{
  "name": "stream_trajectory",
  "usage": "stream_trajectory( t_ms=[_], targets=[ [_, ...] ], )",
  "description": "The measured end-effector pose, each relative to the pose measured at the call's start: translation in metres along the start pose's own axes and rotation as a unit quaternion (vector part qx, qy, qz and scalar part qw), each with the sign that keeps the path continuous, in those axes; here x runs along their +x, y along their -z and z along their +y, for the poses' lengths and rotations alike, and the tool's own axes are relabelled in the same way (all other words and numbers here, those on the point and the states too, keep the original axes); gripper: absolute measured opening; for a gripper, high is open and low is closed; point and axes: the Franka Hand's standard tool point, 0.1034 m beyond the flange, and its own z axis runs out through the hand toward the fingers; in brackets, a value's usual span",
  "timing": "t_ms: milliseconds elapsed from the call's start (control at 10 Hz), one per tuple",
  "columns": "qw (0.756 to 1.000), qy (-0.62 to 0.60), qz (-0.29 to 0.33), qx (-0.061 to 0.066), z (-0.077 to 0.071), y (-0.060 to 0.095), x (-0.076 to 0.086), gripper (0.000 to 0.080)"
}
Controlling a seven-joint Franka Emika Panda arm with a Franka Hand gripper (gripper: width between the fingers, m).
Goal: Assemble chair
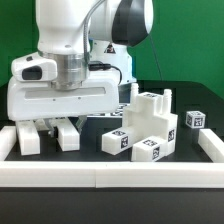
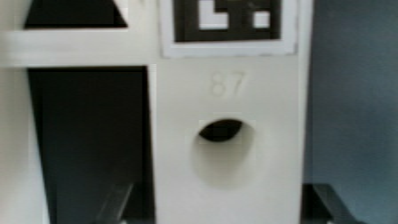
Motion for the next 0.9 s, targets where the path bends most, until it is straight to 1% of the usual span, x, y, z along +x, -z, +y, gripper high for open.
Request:
stream_trajectory(
  t_ms=[200,300,400,600,700,800,900],
  targets=[
    [1.0,-0.008,0.004,0.008,-0.007,0.016,0.0,0.0287],
    [1.0,-0.011,0.002,0.015,-0.011,0.025,0.0,0.0287],
    [1.0,-0.014,0.004,0.022,-0.014,0.037,0.002,0.0287],
    [0.999,-0.021,0.004,0.033,-0.019,0.054,0.006,0.0288],
    [0.999,-0.01,0.007,0.035,-0.018,0.062,0.009,0.0288],
    [0.999,0.0,0.012,0.034,-0.014,0.065,0.012,0.0288],
    [0.999,-0.002,0.01,0.034,-0.015,0.062,0.01,0.0288]
  ],
)
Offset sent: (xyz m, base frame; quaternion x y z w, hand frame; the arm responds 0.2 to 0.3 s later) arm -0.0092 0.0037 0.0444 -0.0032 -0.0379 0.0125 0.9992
